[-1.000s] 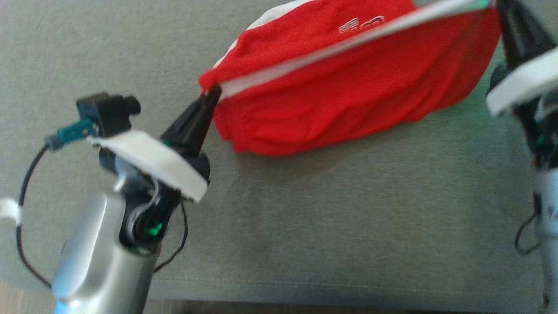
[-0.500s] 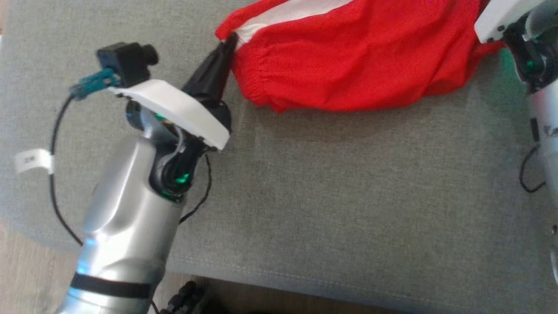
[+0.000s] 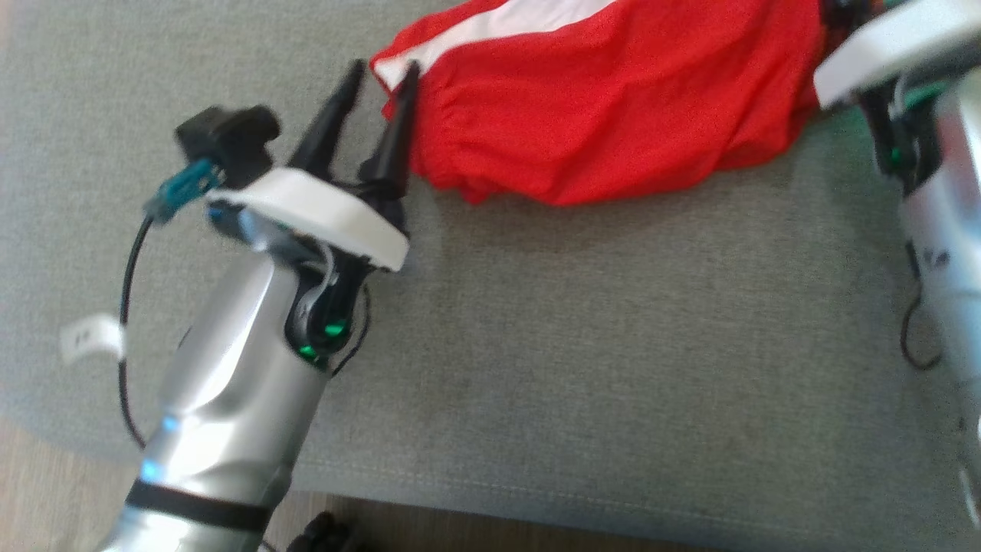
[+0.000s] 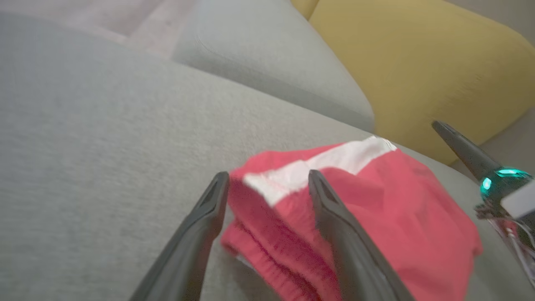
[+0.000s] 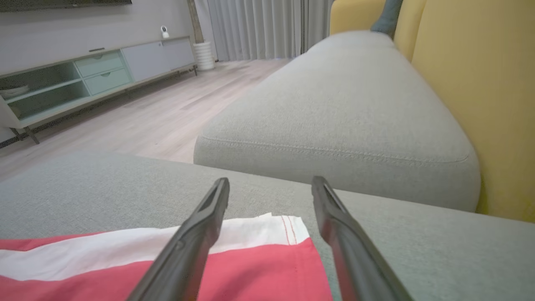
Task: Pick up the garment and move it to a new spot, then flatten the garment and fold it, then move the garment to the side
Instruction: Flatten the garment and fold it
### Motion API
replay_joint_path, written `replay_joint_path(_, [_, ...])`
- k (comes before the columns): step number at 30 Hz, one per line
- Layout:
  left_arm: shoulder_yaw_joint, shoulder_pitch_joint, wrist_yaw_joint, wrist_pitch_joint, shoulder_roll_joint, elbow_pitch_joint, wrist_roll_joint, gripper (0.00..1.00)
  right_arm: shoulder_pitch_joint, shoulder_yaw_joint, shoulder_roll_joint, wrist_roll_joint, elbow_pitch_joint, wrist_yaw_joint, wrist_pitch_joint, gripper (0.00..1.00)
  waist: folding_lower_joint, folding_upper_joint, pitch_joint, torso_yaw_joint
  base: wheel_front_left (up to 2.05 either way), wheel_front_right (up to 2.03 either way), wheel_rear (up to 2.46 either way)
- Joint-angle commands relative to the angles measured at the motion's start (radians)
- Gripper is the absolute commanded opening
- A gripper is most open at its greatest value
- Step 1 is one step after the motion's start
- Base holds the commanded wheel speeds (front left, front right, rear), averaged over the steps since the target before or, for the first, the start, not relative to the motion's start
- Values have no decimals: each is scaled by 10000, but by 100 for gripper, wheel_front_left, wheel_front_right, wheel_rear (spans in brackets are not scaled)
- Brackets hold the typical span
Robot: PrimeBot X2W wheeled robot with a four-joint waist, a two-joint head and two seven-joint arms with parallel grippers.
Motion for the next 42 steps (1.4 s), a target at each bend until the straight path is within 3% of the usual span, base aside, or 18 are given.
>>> replay_joint_path(1, [441,279,368,-492,438,-384,387,100,551,-49,48,-235,-480,-7,-453,100,0,0,-223,-201,0,0,0])
replay_joint_path(5, [726,607,1111,-1102,642,-787,1053,100,1438,-625,204,-570,-1275,-7,-899,100,0,0,-538,-507,0,0,0])
replay_joint_path(14, [1429,1223,1955,-1348,1074,-1834,2218,100,4106,-2114,1092,-1308,-3986,-7,-693,100,0,0,-1212,-1194,0,0,0])
replay_joint_path(21, [1578,1991,2111,-1355,1207,-2109,2939,100,6263,-2742,1800,-1855,-6059,-7,104,100,0,0,-1546,-1608,0,0,0])
replay_joint_path(26, [1645,2437,2119,-1355,1151,-2121,3247,100,7167,-2812,1962,-1906,-6911,-7,505,100,0,0,-1634,-1703,0,0,0])
replay_joint_path(42, [1950,2655,1922,-1356,960,-2025,3642,100,7669,-2950,2098,-1902,-7788,-7,1029,100,0,0,-1588,-1733,0,0,0])
